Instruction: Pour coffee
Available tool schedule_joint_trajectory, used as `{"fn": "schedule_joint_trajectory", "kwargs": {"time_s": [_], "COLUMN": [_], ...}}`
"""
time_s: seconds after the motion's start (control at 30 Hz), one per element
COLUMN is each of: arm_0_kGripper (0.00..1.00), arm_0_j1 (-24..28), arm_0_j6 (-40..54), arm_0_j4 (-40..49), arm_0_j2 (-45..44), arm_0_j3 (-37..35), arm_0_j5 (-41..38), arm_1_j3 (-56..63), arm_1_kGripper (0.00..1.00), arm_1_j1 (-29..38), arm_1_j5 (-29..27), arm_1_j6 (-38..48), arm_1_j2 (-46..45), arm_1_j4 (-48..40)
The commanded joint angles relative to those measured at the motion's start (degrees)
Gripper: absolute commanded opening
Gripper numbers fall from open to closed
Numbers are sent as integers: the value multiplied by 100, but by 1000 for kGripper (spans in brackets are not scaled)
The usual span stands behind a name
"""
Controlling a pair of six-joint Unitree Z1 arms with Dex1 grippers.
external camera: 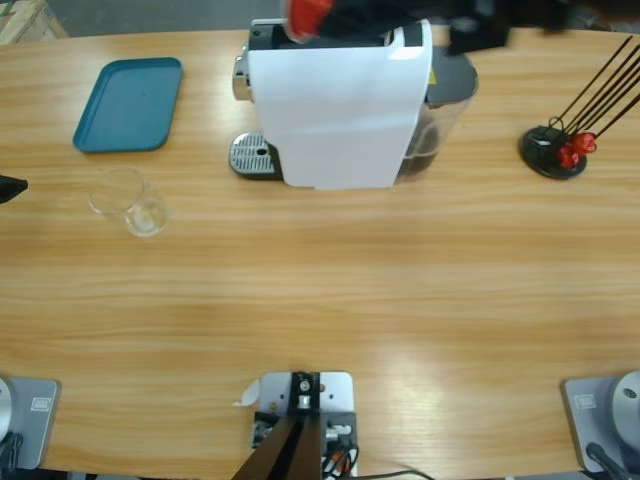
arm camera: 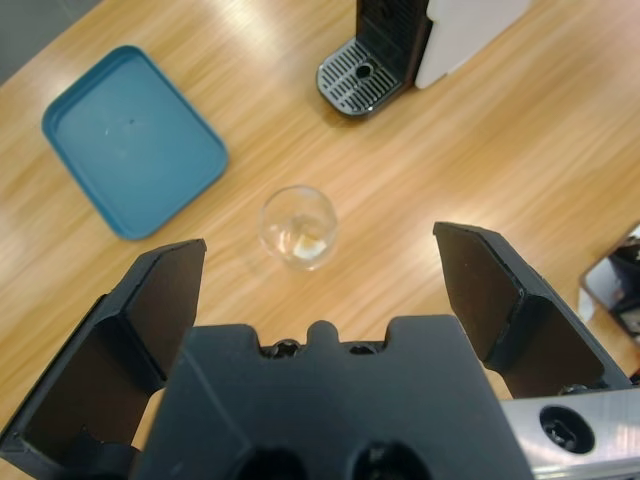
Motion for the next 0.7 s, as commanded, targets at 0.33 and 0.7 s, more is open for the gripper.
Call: {"fn": "schedule_joint_trajectory", "kwargs": {"time_s": [0.33, 0.7], "arm_0_kGripper": [1000, 1000], "arm_0_j1": [-77, -77], "arm_0_j6": [111, 106], "arm_0_j4": [17, 17], "arm_0_j2": [-71, -32], "arm_0_j3": [315, 365], "arm_0_j5": [-139, -155], "arm_1_j3": [-858, -979], "arm_1_kGripper": [0, 0], "arm_1_j1": [54, 54], "arm_1_j5": [-15, -1089], "arm_1_j6": [-607, -1055], "arm_1_j2": [1526, 1547], "arm_1_j4": [-108, -29]}}
